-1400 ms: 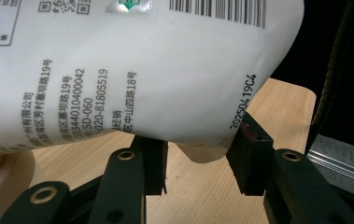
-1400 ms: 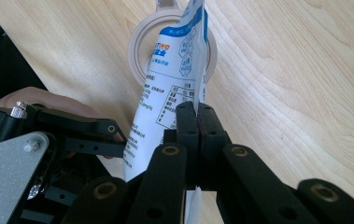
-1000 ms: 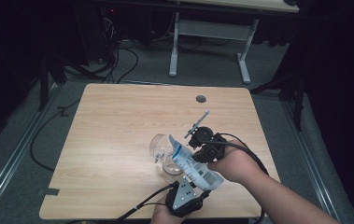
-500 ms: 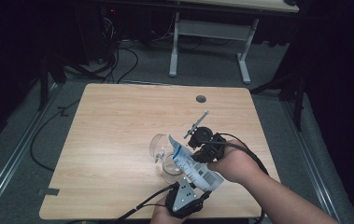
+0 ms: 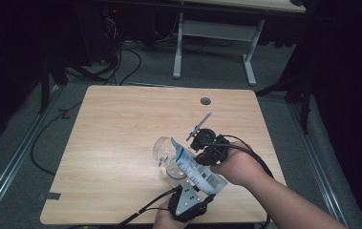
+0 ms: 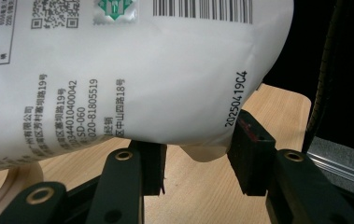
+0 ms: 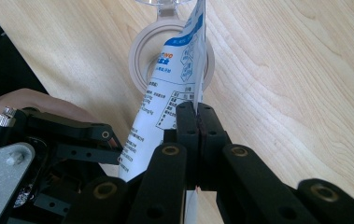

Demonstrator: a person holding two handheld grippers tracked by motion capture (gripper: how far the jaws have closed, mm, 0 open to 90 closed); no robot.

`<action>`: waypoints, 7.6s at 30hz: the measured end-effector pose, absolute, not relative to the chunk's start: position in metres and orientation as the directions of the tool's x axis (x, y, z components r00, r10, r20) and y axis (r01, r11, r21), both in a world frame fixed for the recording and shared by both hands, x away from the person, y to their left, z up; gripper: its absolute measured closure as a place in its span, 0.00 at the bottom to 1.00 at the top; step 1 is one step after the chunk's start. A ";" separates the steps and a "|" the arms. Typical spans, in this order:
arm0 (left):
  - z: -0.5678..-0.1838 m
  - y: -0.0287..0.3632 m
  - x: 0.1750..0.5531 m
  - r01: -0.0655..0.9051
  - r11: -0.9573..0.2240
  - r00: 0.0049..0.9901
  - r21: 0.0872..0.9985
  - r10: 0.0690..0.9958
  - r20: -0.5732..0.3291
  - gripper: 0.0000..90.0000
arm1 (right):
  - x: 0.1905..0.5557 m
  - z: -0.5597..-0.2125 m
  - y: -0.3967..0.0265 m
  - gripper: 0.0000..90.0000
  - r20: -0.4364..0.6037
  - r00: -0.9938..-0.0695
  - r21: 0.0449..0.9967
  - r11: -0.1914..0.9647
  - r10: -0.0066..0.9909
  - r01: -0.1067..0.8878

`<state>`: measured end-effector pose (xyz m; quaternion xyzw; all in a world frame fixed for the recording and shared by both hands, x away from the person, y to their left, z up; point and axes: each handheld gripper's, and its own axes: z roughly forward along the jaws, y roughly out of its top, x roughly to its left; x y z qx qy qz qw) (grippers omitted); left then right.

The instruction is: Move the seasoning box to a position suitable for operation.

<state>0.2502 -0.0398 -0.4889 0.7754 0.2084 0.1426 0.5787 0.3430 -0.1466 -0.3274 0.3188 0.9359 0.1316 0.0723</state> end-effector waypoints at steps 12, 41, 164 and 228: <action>-0.488 -0.040 0.251 0.157 -0.235 0.873 0.959 0.486 -0.024 0.67 | 0.343 -0.326 -0.145 1.00 -0.051 -0.791 0.294 0.766 0.609 0.571; -0.485 -0.040 0.252 0.152 -0.231 0.877 0.961 0.480 -0.023 0.67 | 0.343 -0.324 -0.141 1.00 -0.062 -0.798 0.281 0.777 0.600 0.563; -0.477 -0.039 0.254 0.158 -0.201 0.877 0.967 0.478 -0.044 0.68 | 0.343 -0.320 -0.129 1.00 -0.079 -0.809 0.284 0.791 0.583 0.542; -0.477 -0.038 0.254 0.149 -0.200 0.877 0.968 0.478 -0.036 0.68 | 0.343 -0.319 -0.130 1.00 -0.080 -0.810 0.288 0.792 0.581 0.539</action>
